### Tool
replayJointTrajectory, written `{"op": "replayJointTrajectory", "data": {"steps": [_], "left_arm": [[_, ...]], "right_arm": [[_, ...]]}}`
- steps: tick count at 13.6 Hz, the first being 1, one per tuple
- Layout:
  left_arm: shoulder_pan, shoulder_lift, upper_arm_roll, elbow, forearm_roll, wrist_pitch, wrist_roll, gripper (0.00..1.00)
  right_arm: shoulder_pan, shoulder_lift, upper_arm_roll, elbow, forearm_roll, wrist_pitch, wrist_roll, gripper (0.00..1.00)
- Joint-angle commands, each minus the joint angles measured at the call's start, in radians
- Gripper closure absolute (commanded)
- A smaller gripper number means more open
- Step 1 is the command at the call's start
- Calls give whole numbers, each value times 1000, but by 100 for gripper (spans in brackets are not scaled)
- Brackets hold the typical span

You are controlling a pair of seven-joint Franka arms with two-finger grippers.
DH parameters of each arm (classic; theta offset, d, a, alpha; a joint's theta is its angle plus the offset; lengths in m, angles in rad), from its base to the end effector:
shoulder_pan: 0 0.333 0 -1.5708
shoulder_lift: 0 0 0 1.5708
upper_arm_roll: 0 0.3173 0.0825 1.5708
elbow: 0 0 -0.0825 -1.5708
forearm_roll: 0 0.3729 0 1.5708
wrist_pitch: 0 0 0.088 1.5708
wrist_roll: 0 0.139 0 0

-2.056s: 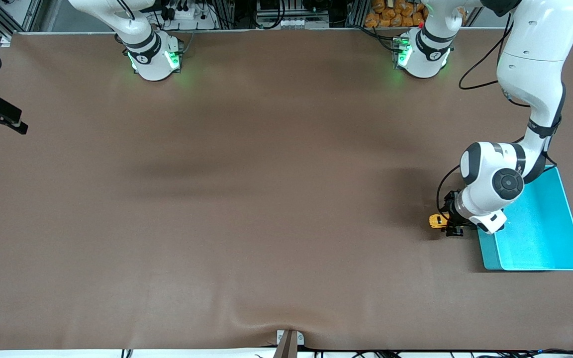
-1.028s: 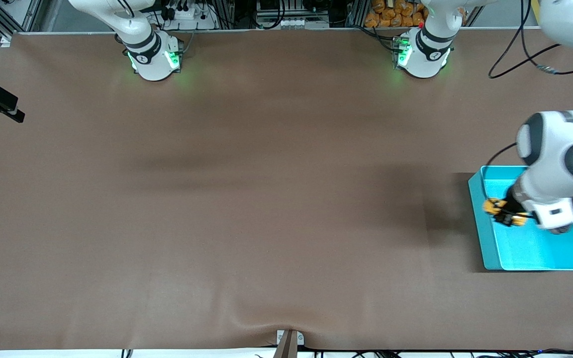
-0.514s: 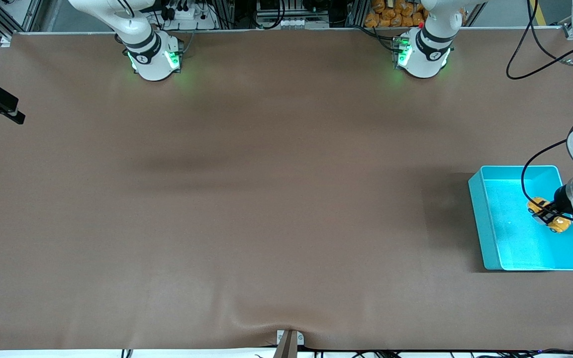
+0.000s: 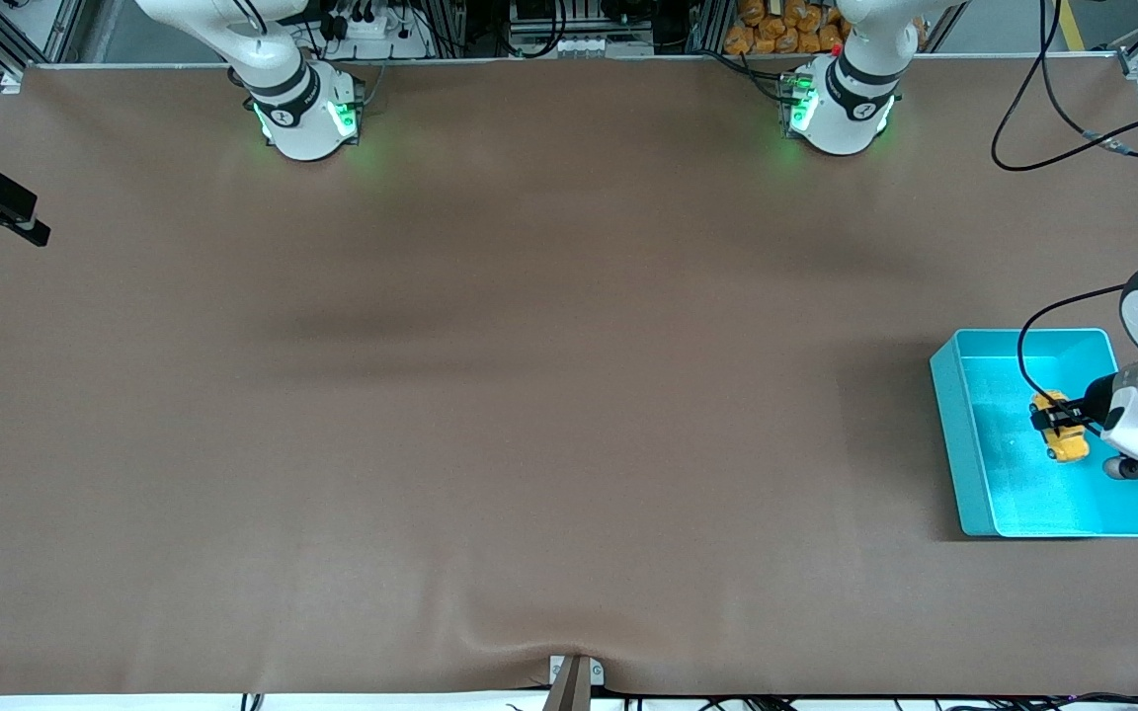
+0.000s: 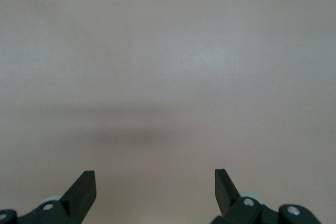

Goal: Wind and store yellow beetle car
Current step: 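Lift the car with the left gripper and lower it into the bin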

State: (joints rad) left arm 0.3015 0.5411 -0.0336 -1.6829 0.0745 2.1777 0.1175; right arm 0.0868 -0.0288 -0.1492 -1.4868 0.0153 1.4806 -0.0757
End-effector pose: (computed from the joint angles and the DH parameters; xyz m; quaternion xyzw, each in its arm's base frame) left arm 0.6366 0.1817 0.2587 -0.9980 -0.0554 0.0265 0.0166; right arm 0.5248 -0.0318 0.6394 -0.9999 -0.0074 -0.0118 0.0090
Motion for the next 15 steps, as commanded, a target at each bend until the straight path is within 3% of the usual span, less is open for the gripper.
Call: {"op": "replayJointTrajectory", "data": {"steps": [1,15], "left_arm": [[34,30,-12,20,-64,13,169,100],[5,141,-8,3,82,119,120,100]], "right_arm": [[13,-7,-4,-1,-11,-2,7,0],[8,-10,-7,2,-12,3,-3,0]]}}
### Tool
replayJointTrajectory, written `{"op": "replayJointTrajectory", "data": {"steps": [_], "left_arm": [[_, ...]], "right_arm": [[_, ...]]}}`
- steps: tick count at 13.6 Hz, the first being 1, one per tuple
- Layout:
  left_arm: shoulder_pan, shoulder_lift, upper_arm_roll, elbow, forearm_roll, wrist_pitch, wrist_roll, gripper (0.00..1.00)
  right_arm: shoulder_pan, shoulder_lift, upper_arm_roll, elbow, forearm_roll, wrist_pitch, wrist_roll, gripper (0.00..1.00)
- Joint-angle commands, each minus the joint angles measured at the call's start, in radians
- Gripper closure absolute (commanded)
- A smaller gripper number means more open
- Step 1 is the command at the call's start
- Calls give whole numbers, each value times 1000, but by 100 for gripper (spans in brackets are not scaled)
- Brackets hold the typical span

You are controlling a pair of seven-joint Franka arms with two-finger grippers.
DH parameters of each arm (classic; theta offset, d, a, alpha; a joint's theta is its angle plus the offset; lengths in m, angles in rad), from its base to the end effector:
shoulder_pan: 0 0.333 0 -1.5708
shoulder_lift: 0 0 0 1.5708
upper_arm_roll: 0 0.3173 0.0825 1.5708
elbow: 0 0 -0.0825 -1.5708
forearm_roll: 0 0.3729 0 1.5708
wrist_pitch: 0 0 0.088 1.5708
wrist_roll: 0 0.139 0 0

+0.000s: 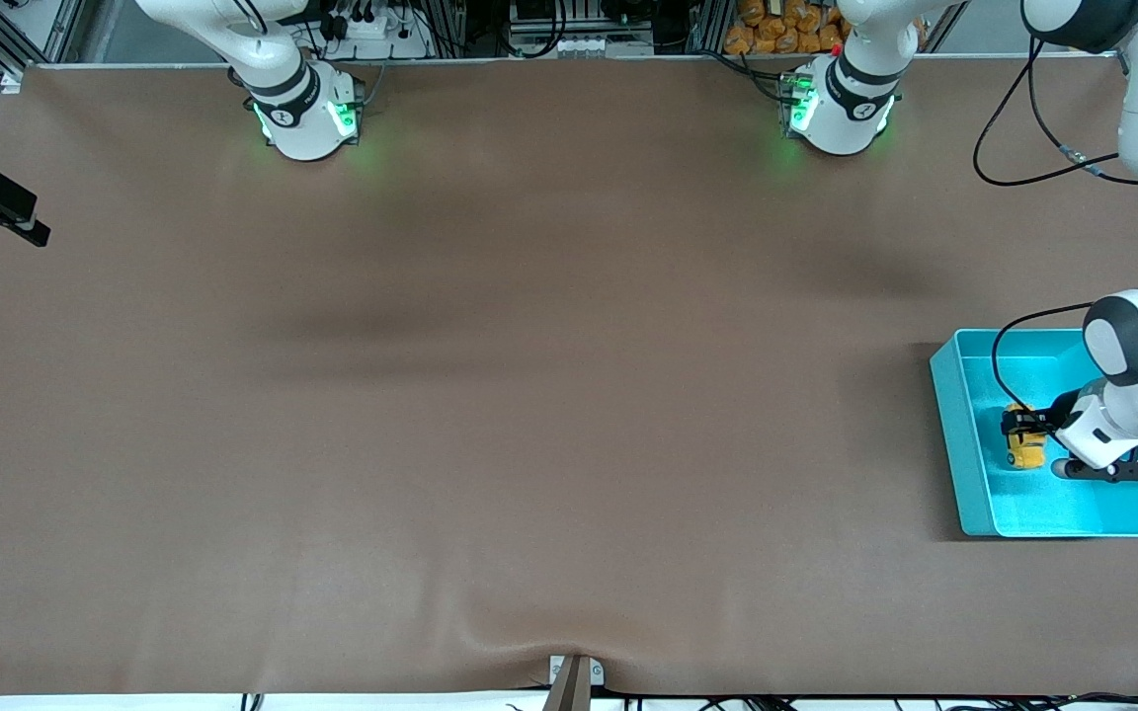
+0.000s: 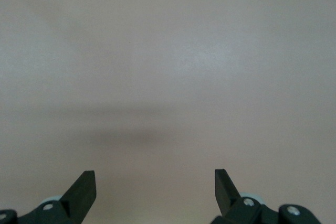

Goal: Wind and store yellow beetle car
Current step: 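Open the left gripper to release the car inside the bin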

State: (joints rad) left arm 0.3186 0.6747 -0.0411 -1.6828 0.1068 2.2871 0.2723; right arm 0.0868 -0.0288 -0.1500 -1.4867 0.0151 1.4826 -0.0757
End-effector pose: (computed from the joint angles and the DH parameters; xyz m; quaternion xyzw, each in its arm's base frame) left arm 0.6353 0.1883 0.1790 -0.9986 0.0298 0.0404 0.0157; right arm 0.5251 -0.0323 0.6396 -0.9999 -0.0070 -0.0128 0.0088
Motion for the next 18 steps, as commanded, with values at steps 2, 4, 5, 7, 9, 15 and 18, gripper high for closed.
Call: {"op": "replayJointTrajectory", "data": {"steps": [2,4,5,7,9,15,18], "left_arm": [[-16,5,-5,0,53,9,-96,0],[-38,-15,-5,-3,53,2,-116,0],[-38,-47,-6,-6,53,-9,-123,0],[-38,-139,-6,-6,53,-96,-113,0],[-36,-223,-26,-5,39,-182,-114,0],[-42,-446,-146,-3,36,-406,-197,0],[-162,-573,-146,-3,33,-536,-297,0]], "right_arm": [[7,-10,-6,8,-12,2,-4,0],[7,-10,-8,10,-14,1,-6,0],[5,-10,-8,10,-12,1,-6,0],[5,-10,-10,10,-12,1,-6,0],[5,-10,-10,10,-12,1,-6,0],[5,-8,-10,8,-12,2,-6,0],[5,-8,-10,6,-12,2,-6,0]]}}
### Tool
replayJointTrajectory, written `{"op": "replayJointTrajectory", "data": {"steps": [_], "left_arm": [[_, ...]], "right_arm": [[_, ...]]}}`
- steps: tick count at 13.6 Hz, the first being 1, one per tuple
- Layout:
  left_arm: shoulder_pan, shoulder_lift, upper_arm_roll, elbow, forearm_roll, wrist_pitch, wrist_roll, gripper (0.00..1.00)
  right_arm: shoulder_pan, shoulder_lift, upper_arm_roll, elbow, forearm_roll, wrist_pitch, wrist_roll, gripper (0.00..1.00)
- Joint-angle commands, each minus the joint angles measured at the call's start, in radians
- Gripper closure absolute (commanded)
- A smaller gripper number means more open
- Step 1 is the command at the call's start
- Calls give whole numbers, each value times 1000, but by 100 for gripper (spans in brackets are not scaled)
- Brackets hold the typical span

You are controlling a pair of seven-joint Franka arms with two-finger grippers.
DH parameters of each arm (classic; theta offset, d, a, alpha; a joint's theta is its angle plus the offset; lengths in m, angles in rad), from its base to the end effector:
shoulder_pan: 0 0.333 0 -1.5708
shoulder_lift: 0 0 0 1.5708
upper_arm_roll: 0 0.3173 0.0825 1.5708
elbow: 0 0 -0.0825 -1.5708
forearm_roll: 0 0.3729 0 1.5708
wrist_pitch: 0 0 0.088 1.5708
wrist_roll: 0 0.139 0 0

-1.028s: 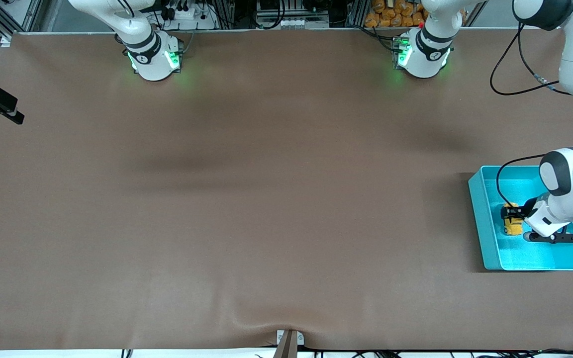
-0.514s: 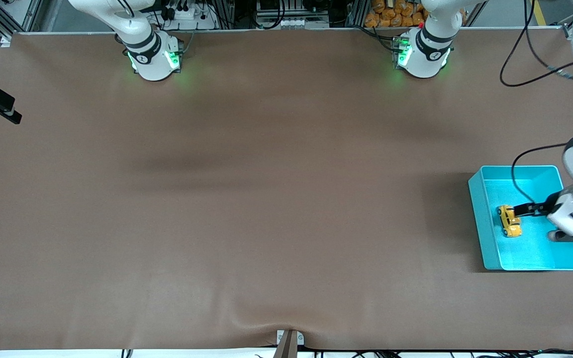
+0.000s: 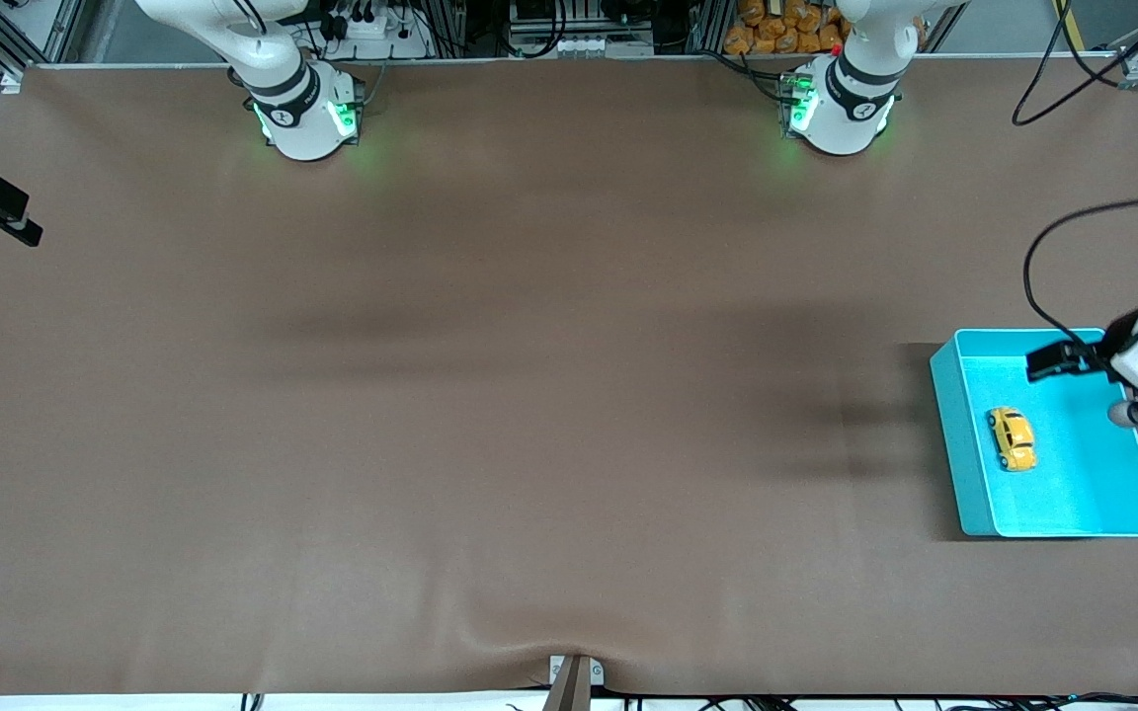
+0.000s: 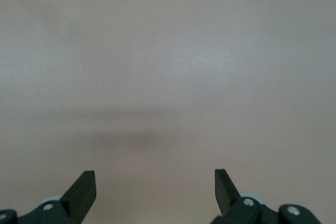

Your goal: Wind and store yellow beetle car

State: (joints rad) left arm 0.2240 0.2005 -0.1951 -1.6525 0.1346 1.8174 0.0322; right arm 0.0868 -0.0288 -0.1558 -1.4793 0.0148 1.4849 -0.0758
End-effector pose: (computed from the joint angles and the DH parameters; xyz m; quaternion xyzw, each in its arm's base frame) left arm 0.6070 0.0401 0.4634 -0.9987 0.0175 0.0170 0.0451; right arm 0.5253 -0.0355 0.6431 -0.9998 -0.0042 -0.0177 0.0083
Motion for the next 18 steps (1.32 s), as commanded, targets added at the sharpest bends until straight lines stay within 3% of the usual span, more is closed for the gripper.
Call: {"op": "replayJointTrajectory", "data": {"steps": [1,4,7,10,13,18], "left_arm": [[-84,-140,9,-32,-9,-102,-60,0],[-167,-234,64,-20,-78,-212,-70,0],[-177,-285,85,-18,-137,-270,-74,0],[-222,-283,103,51,-135,-375,-80,0],[-302,-283,178,72,-131,-391,-74,0],[-299,-224,175,144,-127,-389,-43,0]], "right_arm": [[5,-8,-4,-3,-12,0,-7,0],[5,-8,-4,-3,-12,-3,-7,0],[5,-10,-4,-3,-12,-3,-7,0],[5,-11,-4,-3,-12,-8,-7,0],[5,-14,-4,-3,-12,-14,-7,0],[4,-19,-7,-3,-12,-14,-9,0]]}}
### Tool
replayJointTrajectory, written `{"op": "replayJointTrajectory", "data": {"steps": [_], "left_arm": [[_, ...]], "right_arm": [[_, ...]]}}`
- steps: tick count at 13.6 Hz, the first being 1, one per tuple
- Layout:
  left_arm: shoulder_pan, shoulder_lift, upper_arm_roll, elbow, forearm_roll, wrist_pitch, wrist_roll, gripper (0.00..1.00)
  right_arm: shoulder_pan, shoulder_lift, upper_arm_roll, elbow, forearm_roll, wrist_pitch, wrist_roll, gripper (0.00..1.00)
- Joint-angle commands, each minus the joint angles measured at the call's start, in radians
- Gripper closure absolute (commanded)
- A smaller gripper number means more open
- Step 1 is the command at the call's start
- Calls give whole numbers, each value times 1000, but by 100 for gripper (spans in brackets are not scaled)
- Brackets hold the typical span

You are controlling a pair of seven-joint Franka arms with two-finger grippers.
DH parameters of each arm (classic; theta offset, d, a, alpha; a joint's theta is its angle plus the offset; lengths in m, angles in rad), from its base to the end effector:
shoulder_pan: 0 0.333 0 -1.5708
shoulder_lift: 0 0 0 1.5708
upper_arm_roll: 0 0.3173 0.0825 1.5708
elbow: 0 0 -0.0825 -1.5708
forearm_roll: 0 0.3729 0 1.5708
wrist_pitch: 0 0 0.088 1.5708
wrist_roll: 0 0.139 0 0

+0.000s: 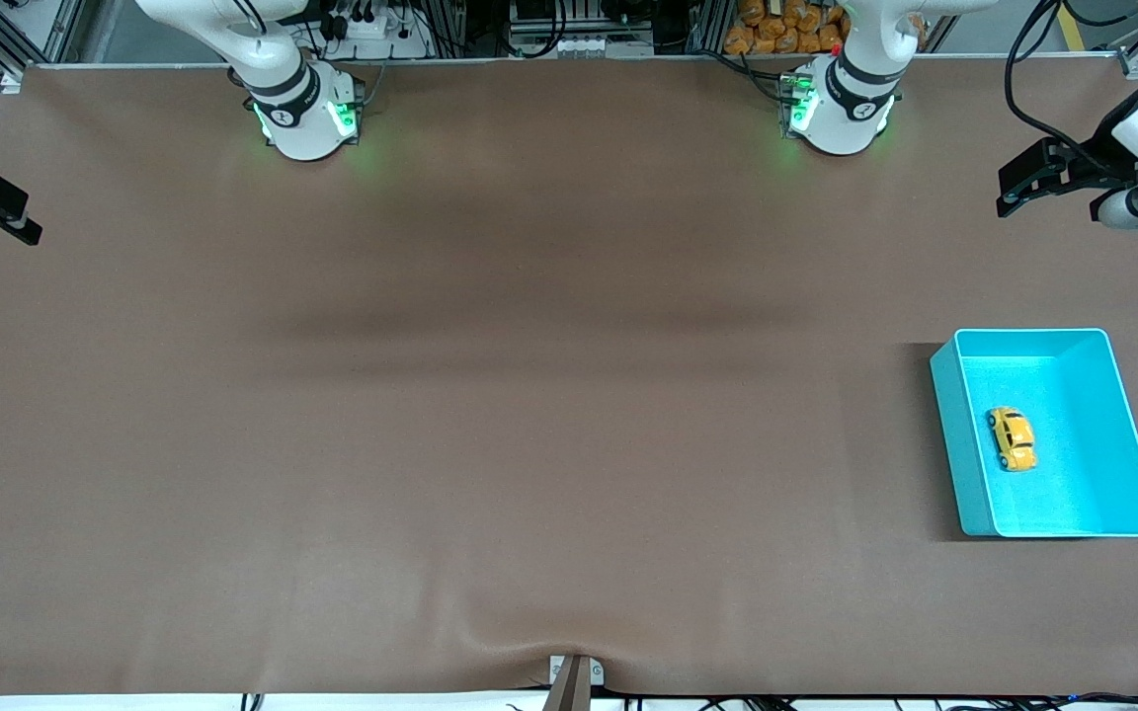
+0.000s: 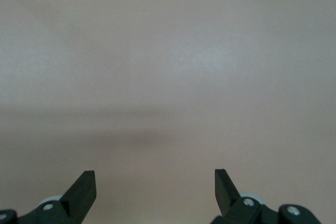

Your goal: Wind and store yellow beetle car

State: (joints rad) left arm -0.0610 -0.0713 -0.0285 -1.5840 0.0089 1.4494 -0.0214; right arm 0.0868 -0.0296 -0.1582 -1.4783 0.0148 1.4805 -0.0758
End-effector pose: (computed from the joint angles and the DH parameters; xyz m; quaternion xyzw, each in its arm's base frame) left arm 0.5042 -0.0445 0.6151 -0.9989 0.0336 0.0313 0.0072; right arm 0.5244 -0.0367 0.6436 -0.9998 -0.0030 -0.0164 0.0085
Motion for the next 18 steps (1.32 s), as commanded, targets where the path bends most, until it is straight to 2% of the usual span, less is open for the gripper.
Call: {"op": "replayJointTrajectory", "data": {"steps": [1,8,18], "left_arm": [[-14,57,9,94,-1,-21,14,0],[-26,61,13,96,0,-21,64,0],[-17,48,13,94,-9,-21,22,0]], "right_arm": [[4,-16,-4,-4,-12,-9,-9,0],[2,-10,-4,-4,-12,-6,-7,0],[-5,-9,-4,-4,-12,-8,-4,0]]}}
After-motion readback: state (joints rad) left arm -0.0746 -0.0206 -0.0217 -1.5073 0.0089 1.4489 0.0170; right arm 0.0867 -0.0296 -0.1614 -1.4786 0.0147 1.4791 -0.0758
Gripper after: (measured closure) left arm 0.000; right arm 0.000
